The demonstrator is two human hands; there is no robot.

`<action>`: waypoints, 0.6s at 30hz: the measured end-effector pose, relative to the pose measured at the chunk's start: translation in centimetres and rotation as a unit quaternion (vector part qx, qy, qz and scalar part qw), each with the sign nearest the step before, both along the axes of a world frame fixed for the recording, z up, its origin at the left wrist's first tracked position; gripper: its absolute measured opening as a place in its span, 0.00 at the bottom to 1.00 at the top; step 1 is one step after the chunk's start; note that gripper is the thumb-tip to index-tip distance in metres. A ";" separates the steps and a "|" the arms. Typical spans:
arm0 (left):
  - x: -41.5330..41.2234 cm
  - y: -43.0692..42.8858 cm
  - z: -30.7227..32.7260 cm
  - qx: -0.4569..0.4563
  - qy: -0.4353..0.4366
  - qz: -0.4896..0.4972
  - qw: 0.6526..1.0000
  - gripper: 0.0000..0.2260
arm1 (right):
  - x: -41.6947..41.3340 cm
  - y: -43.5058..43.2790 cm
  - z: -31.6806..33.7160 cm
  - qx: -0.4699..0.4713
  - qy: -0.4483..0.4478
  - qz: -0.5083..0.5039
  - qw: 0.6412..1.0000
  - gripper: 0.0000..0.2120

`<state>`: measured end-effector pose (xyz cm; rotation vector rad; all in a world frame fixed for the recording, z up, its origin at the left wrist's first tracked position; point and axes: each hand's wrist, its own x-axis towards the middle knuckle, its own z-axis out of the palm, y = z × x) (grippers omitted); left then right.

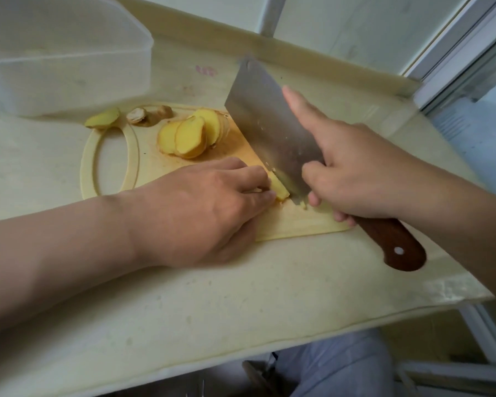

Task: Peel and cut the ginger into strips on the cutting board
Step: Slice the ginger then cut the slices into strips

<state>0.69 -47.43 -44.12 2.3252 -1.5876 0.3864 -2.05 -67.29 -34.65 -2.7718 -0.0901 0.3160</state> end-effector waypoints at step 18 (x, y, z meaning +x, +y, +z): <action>0.2 -0.1 -0.3 -0.006 -0.009 0.008 1.000 0.19 | -0.2 0.2 0.1 -0.013 0.001 0.004 1.000 0.44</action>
